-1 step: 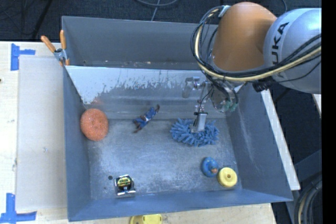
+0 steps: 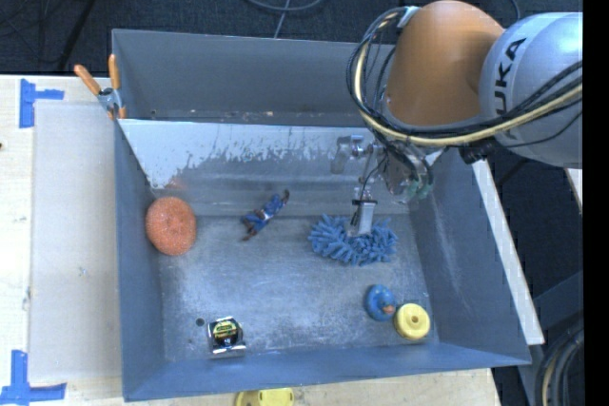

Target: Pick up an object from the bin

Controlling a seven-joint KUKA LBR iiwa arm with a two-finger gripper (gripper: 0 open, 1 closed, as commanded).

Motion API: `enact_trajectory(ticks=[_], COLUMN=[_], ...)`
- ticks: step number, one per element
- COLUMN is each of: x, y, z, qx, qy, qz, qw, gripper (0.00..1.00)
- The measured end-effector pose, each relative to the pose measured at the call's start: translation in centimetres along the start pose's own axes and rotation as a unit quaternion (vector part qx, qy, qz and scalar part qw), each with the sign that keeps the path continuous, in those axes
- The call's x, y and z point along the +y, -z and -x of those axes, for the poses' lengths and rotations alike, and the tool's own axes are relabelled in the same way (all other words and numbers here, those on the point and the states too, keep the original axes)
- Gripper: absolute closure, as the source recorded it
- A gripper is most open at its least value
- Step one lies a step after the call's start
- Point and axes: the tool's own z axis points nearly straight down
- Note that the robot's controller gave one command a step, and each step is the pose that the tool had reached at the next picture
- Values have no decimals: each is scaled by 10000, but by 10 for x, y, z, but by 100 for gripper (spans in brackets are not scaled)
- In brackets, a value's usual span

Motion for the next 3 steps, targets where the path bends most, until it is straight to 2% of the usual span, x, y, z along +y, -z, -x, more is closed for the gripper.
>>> enact_trajectory(ticks=[1, 2, 3], x=[-12, -27, -30], y=[-16, -34, -46], z=[-7, -21, -16], qx=[-26, 31, -2], qy=[-576, -1208, -124], qz=[10, -5, -1], qw=[9983, 9927, 9999], gripper=[0, 0, 0])
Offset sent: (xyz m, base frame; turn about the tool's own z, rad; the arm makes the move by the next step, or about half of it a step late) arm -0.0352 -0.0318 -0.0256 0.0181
